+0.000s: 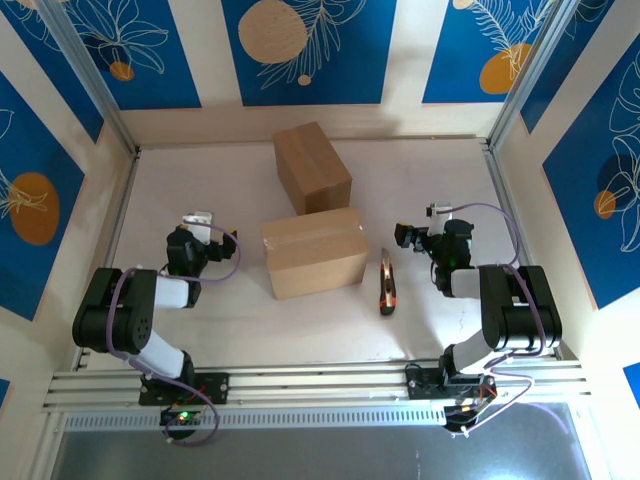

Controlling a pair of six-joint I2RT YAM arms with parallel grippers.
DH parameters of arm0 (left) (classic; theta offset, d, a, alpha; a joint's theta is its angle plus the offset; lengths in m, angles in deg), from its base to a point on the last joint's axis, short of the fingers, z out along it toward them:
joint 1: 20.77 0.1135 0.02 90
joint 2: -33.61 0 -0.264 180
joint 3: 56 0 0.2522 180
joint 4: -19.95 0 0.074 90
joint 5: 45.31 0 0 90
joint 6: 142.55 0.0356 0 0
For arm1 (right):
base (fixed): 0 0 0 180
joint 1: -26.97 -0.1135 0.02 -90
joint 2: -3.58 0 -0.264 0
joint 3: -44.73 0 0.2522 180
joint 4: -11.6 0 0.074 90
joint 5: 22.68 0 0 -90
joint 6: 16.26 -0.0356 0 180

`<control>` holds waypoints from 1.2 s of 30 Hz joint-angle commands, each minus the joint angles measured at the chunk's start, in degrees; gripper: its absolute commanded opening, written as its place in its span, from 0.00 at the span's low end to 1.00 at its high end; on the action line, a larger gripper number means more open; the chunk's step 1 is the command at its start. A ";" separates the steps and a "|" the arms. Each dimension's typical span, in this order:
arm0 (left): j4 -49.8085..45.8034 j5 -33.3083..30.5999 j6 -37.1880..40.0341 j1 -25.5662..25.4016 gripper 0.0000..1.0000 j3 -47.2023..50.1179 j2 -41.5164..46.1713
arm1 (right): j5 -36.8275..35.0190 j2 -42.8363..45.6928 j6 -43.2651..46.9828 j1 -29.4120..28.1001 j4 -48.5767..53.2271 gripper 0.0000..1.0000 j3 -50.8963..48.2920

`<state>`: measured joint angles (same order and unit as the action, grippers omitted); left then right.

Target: Unpack the express box

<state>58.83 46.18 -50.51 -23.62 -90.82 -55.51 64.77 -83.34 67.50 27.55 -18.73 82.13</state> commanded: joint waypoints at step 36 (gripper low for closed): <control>-73.11 -2.66 -22.62 0.48 1.00 -35.95 20.71 | 2.95 18.37 -19.83 -16.18 77.92 0.99 44.31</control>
<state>4.54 35.80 -68.49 -23.60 -121.90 -32.72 62.41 -65.11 56.90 12.19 46.99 123.46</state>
